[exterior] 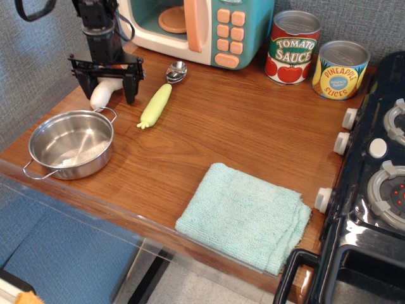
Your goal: Move the white item between the pot and blue cloth
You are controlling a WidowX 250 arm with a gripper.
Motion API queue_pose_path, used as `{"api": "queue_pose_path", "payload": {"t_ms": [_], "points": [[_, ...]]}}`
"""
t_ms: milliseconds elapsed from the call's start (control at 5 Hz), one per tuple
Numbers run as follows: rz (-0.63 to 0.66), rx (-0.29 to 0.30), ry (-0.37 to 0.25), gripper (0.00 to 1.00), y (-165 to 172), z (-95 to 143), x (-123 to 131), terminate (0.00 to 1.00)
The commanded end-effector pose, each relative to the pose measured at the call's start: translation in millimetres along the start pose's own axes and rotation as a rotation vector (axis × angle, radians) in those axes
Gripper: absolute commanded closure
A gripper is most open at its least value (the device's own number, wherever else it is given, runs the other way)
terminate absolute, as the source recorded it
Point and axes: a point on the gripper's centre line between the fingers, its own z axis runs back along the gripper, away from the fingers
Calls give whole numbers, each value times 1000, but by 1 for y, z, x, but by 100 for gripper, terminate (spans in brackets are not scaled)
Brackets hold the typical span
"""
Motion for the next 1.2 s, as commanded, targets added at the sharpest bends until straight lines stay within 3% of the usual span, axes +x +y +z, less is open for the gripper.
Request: {"api": "queue_pose_path", "payload": {"t_ms": [0, 200, 400, 600, 800, 1000], "points": [[-24, 1, -77, 100, -10, 25, 7, 0], [-38, -64, -206, 100, -30, 76, 5, 0], [-86, -116, -260, 100, -62, 125, -14, 0], [-171, -159, -202, 100, -92, 130, -69, 0], [-204, -149, -114, 100, -106, 103, -113, 0], [-206, -99, -54, 100, -94, 70, -147, 0]]}}
